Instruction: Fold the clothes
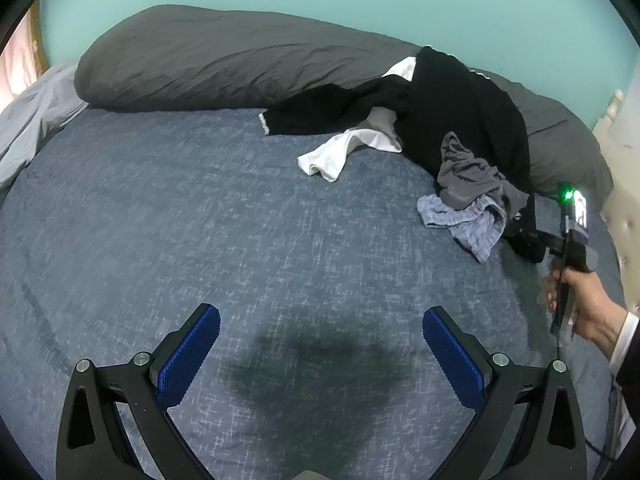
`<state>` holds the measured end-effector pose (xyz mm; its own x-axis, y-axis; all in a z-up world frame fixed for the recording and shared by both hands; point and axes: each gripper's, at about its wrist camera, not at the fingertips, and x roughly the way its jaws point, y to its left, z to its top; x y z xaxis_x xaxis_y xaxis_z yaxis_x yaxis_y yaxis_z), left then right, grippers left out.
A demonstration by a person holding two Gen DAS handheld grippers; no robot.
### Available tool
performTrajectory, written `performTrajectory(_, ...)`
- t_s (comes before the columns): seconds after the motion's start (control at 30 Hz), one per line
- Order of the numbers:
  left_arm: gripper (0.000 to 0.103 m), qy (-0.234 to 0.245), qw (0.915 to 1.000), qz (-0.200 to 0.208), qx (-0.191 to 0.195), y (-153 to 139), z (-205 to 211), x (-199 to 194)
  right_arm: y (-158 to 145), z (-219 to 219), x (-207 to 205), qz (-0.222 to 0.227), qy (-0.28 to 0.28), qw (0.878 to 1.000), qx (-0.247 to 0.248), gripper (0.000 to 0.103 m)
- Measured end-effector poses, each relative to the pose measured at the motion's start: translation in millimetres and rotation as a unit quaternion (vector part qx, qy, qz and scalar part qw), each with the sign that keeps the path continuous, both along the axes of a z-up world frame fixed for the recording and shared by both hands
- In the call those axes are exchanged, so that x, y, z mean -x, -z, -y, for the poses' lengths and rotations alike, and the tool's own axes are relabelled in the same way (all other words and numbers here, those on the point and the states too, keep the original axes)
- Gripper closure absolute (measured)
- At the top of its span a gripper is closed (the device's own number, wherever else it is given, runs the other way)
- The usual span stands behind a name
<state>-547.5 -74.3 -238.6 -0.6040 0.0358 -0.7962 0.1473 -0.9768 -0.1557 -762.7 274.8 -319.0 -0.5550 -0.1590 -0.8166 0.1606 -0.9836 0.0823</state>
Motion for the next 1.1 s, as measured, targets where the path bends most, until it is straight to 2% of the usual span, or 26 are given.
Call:
performTrajectory(0.23,0.000,-0.007,1.0000,0.000,0.000,-2.6,5.6,-12.1,-30.3,-9.6,-21.1,-0.057,0.003,0.998,0.019,0.102)
performTrajectory(0.4,0.000,-0.007,0.9999,-0.010,0.000,-16.5,6.4,-28.6,-72.5,-12.1,-47.9,-0.096,-0.001,0.994,0.057,0.102)
performTrajectory(0.8,0.000,-0.009,0.9989,-0.046,-0.008,-58.3,1.2,-112.1,-182.2,14.7,-175.1,-0.178,-0.071,0.974,0.124,0.103)
performTrajectory(0.97,0.000,-0.011,0.9987,-0.049,-0.014,-61.5,1.9,-151.9,-187.0,10.2,-218.1,-0.160,-0.066,0.978,0.118,0.103)
performTrajectory(1.1,0.000,-0.016,0.9992,-0.033,-0.019,-52.7,6.2,-164.5,-164.0,-10.3,-214.3,-0.110,-0.016,0.987,0.112,0.102)
